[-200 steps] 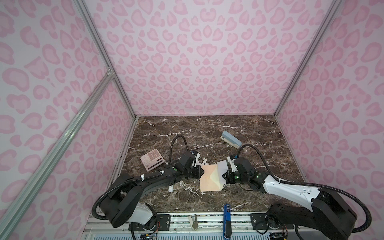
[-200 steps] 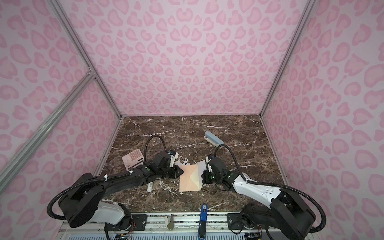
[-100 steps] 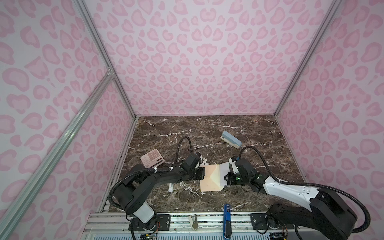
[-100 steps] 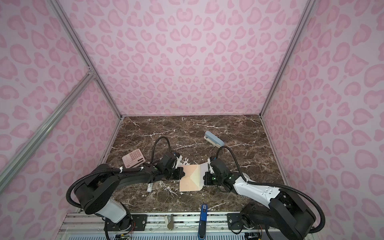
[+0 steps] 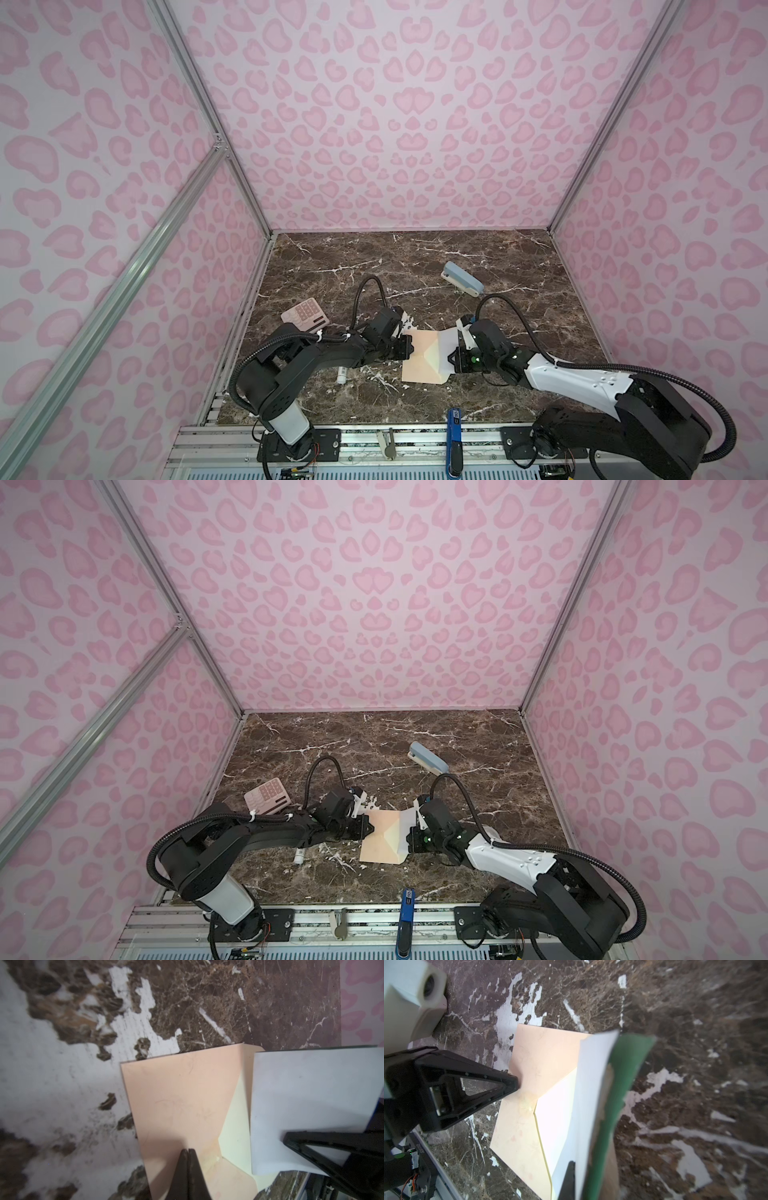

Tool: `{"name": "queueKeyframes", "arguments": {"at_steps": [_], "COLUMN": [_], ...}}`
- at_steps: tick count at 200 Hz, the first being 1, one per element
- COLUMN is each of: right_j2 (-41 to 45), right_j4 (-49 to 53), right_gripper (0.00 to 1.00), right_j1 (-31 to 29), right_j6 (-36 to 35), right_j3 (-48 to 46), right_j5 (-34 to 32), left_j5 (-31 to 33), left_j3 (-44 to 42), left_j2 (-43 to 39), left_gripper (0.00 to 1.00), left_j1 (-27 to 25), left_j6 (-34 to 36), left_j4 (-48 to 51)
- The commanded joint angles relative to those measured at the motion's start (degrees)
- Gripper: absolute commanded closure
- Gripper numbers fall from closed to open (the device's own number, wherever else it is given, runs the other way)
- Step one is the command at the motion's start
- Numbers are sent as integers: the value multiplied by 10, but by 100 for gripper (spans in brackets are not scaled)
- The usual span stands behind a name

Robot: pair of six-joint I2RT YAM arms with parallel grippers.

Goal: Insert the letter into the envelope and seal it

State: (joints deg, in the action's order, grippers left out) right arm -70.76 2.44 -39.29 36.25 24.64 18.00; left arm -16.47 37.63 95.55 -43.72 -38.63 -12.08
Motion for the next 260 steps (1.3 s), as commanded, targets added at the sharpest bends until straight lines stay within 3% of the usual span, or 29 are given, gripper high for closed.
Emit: {"name": "queueKeyframes", "arguments": {"at_steps": [1,105,260], "right_j2": [-2,38,12], "right_j4": [-3,29,-41], "right_gripper": [99,98,98], "right_j1": [-10,-35,-100], "right_j6": [-17,-38,31], "right_j3": [-2,-16,-37], "right_j5": [-12,-70,-100], "left_j5": [13,14,21], "left_j3": [-7,-7,-14], "left_j2": [11,24,23], "left_gripper": [96,96,96], "left_j1": [1,2,2], "left_j6": [-7,-12,-16], "left_j4": [36,30,29]}}
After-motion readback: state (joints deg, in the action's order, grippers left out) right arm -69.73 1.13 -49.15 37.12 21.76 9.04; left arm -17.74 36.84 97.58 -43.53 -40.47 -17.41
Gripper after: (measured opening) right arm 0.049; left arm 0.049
